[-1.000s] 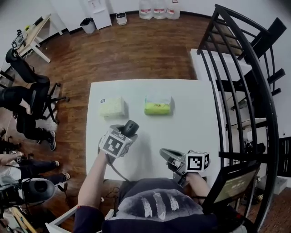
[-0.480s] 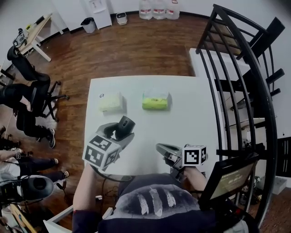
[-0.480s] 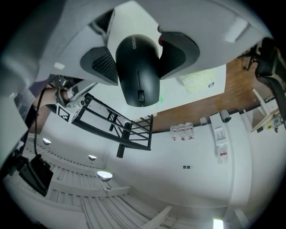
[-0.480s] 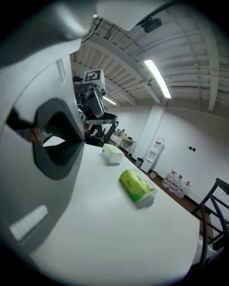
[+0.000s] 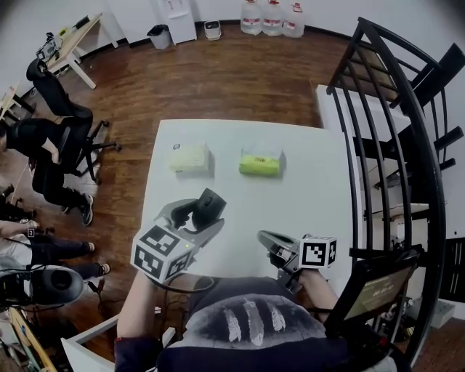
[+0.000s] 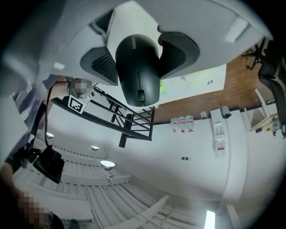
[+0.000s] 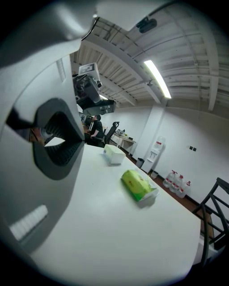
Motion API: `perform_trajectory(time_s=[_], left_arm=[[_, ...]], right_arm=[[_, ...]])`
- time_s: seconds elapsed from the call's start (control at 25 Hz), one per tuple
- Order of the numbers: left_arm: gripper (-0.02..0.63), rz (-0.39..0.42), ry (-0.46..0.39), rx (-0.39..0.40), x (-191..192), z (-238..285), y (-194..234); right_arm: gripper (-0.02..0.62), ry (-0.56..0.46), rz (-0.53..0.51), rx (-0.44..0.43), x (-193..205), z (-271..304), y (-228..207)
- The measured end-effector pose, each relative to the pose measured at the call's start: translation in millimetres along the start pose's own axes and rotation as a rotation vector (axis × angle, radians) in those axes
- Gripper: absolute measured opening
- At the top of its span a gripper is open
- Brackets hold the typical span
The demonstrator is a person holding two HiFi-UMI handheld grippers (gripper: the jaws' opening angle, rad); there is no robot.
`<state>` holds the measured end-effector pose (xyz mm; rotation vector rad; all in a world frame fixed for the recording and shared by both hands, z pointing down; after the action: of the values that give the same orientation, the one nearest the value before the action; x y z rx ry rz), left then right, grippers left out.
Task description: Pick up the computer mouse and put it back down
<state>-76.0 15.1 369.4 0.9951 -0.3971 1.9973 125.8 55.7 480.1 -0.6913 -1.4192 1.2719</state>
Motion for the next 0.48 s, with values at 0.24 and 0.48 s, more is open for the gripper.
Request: perform_trajectory(time_s=[0.24, 0.48], left_arm=[[0.308, 0.0, -0.006, -0.039, 0.3, -8.4, 2.3], [0.31, 0.045, -0.009, -0.046, -3.9, -11.4, -4.9]], right_arm=[[0.003, 0.017, -0.015, -0.006, 0.4, 5.1, 3.7], [0.003, 0.016, -0.012, 0.001, -0.8, 1.5, 3.1]])
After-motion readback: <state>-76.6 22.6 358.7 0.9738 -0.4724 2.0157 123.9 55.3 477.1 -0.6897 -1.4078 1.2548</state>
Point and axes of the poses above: the fingertips, and each gripper's own axes: z forward along the fingers, y to its left, x out of its underside, the point moved 6 cm from there along -z, backward along the fingers, and after that the axes turned 10 degrees about -x, right-handed, at the moved point
